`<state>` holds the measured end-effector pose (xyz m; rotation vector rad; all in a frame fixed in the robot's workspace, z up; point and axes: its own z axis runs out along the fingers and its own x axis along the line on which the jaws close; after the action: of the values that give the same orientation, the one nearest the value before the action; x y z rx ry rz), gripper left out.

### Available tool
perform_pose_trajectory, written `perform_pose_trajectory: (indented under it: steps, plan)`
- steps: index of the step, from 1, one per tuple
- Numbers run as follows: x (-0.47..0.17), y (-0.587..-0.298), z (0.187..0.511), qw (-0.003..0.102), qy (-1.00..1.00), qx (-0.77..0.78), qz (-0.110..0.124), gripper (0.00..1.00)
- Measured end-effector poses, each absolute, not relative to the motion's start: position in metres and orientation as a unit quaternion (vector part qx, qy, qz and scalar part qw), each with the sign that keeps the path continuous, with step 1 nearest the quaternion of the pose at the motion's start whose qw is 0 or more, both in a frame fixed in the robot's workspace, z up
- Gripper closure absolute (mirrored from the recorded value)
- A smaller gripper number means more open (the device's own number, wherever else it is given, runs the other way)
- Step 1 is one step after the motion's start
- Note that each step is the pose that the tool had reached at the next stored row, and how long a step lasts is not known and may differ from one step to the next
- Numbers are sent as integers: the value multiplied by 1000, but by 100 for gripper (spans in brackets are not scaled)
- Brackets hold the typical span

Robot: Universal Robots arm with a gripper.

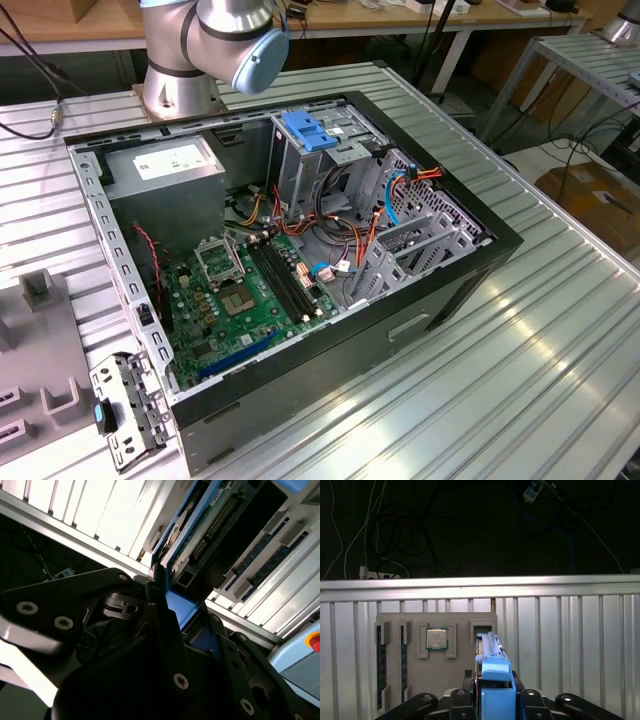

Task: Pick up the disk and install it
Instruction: 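Pick up the disk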

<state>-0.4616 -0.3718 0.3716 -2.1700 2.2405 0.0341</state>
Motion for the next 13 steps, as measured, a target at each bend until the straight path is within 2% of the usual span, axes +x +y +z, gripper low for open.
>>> perform_pose_trajectory:
  steps: [13]
  plan:
    - [-462,-372,375,11,718,-696,11,63]
